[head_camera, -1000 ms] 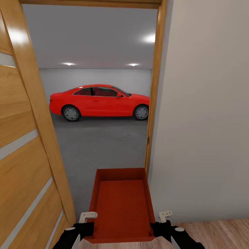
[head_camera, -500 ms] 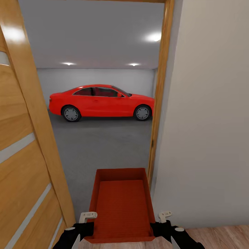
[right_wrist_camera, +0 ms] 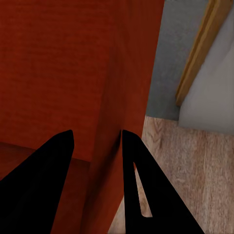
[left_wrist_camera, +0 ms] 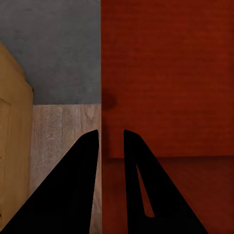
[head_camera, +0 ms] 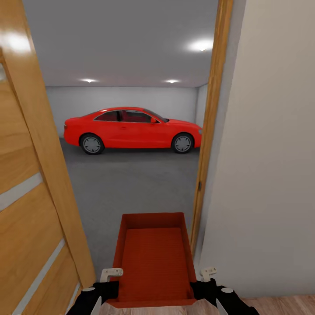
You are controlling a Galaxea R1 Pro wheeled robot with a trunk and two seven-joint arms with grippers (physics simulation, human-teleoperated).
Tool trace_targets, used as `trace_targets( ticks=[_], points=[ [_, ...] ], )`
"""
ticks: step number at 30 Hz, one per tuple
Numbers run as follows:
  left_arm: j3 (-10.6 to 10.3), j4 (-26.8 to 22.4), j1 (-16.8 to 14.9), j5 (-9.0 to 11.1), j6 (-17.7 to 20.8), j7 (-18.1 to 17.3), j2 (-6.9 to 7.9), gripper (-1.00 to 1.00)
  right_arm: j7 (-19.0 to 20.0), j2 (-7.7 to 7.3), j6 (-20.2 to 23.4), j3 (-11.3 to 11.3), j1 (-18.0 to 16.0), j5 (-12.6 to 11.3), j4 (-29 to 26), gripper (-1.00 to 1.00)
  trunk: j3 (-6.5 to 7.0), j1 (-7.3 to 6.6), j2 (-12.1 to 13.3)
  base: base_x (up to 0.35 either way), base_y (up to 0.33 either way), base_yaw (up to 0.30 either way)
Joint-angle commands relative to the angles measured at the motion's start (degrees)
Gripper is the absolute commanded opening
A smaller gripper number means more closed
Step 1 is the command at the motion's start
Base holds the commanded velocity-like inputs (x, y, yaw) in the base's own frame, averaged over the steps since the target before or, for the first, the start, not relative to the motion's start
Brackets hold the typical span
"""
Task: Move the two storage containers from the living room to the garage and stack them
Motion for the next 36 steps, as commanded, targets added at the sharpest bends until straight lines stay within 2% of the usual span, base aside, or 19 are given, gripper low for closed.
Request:
trace_targets(
  ticks=[1,17,36],
  points=[
    [0.5,0.0,0.0,-1.5,0.3,1.1,1.22,-1.00,5.0,-0.05,-2.0,1.1,0.0,-0.6,-0.3,-1.00,-0.11,0.02,-0.1,0.003,0.001,0.227],
    [0.5,0.0,0.0,-1.5,0.3,1.1,1.22,-1.00,5.4,-0.05,-2.0,1.1,0.0,-0.4,-0.3,-1.00,-0.23,0.02,-0.1,0.000,0.000,0.111],
    [0.5,0.0,0.0,-1.5,0.3,1.1,1.16,-1.00,5.6,-0.05,-2.1,1.1,0.0,-0.6,-0.3,-1.00,-0.26,0.02,-0.1,0.004,0.000,0.049]
  ],
)
